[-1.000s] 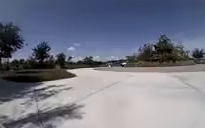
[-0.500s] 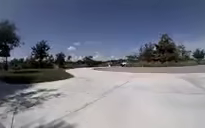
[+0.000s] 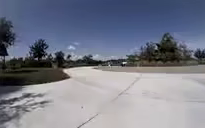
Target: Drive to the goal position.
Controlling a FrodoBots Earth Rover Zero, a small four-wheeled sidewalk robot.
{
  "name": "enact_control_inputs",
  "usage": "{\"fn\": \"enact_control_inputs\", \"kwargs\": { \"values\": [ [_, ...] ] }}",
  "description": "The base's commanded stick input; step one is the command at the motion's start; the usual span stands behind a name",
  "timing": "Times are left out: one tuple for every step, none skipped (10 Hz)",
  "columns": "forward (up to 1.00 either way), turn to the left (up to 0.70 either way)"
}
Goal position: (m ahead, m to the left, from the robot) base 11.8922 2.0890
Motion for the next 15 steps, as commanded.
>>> {"fn": "enact_control_inputs", "kwargs": {
  "values": [
    [0.85, 0.00],
    [0.85, 0.00],
    [0.85, 0.03],
    [0.85, 0.21],
    [0.85, 0.34],
    [0.85, 0.34],
    [0.85, 0.34],
    [0.85, 0.34],
    [0.85, 0.15],
    [0.85, 0.00],
    [0.85, 0.00],
    [0.85, 0.00],
    [0.85, 0.00],
    [0.85, 0.00],
    [0.85, 0.00]
  ]
}}
